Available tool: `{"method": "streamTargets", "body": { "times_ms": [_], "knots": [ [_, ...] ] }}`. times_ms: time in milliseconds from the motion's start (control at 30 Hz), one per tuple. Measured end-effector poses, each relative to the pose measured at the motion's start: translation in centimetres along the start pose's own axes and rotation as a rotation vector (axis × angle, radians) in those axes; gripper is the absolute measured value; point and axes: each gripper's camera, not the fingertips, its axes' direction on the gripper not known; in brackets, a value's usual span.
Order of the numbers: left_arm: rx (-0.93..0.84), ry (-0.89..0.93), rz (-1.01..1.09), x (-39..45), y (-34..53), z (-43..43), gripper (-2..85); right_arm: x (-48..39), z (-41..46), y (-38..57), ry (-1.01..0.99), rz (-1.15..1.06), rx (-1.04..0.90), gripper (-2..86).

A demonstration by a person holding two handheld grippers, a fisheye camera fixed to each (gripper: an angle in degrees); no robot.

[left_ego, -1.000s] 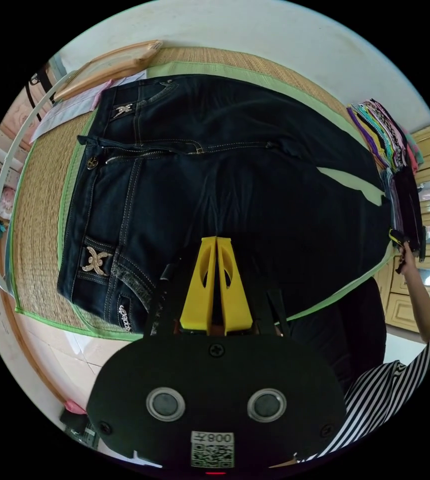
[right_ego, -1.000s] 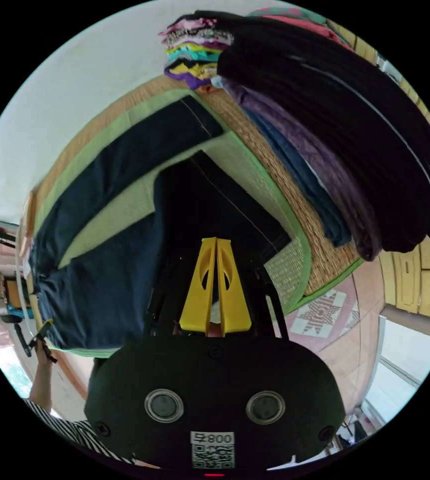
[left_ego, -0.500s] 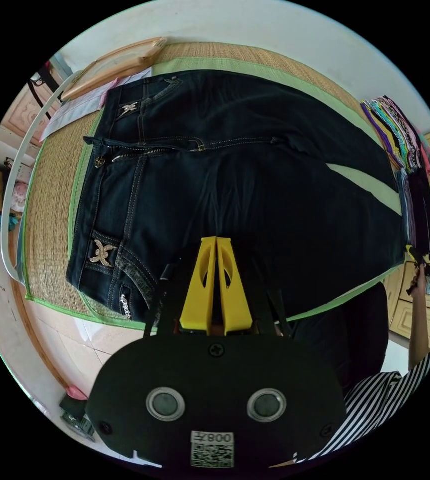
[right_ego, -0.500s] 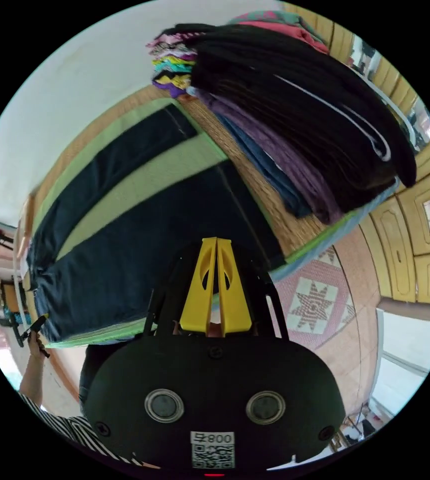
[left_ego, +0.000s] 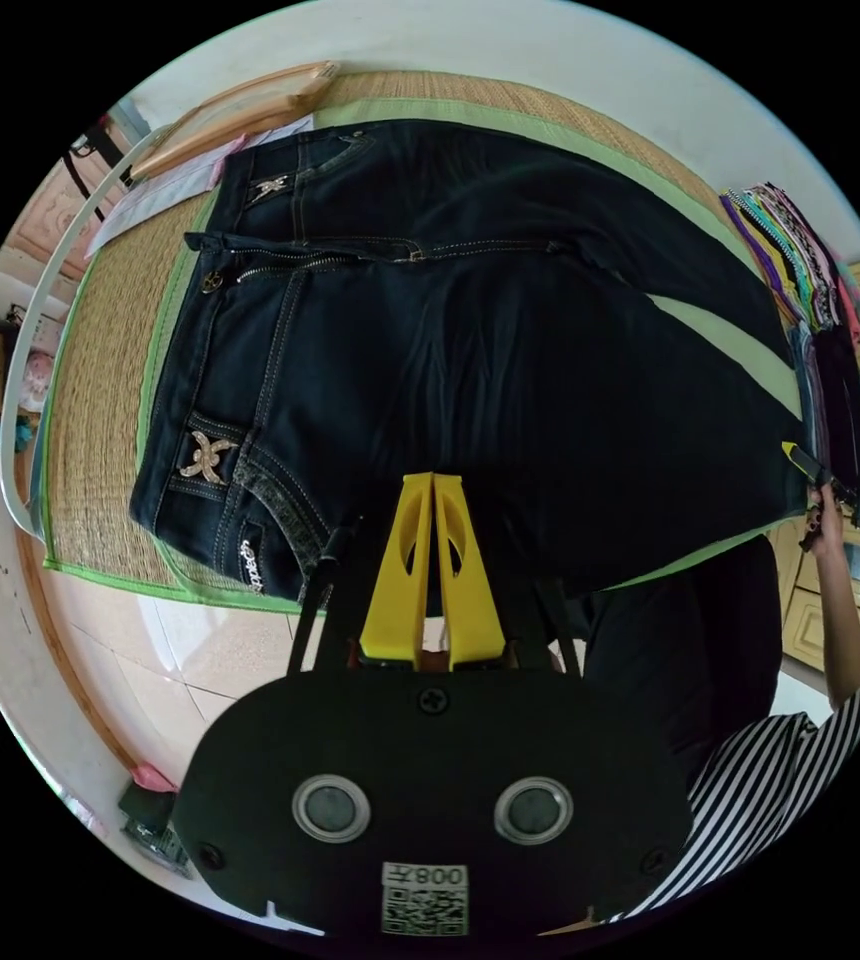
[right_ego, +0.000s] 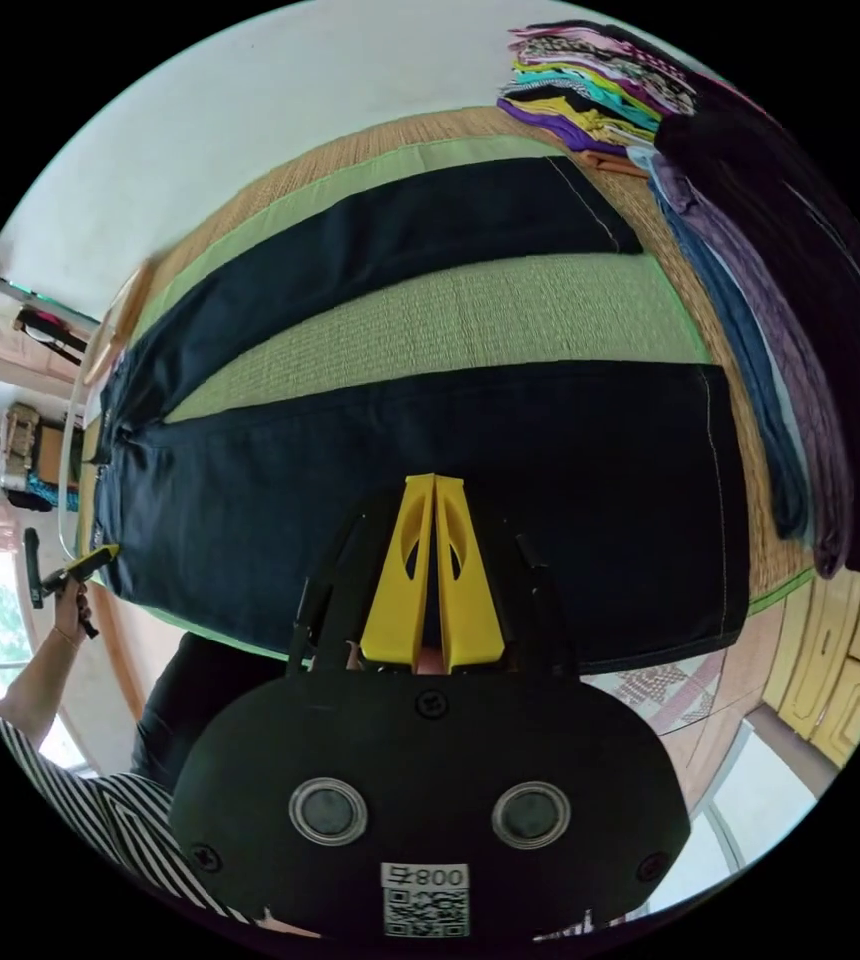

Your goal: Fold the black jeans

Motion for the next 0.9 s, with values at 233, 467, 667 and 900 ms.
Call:
{"method": "streamTargets", "body": {
  "times_ms": [233,467,667,900],
  "knots": [
    [0.054,-0.079,-0.023,1.0,0.6,-2.2,0.0,-4.7,-0.7,-0.4,-0.069,-0.101,0.062,0.0],
    [0.028,-0.107,-0.1,0.3,2.2,-1.4,0.0,-17.0,4.0,1.9,-0.23,-0.481,-0.107,0.0],
    [0.014,-0.074,-0.084,1.4,2.6,-1.9,0.0,-19.5,7.2,3.0,-0.214,-0.521,-0.187,0.1],
    [0.0,-0.045,-0.081,2.5,2.5,-2.3,-0.1,-19.6,8.0,3.0,-0.205,-0.58,-0.224,0.1]
  ]
}}
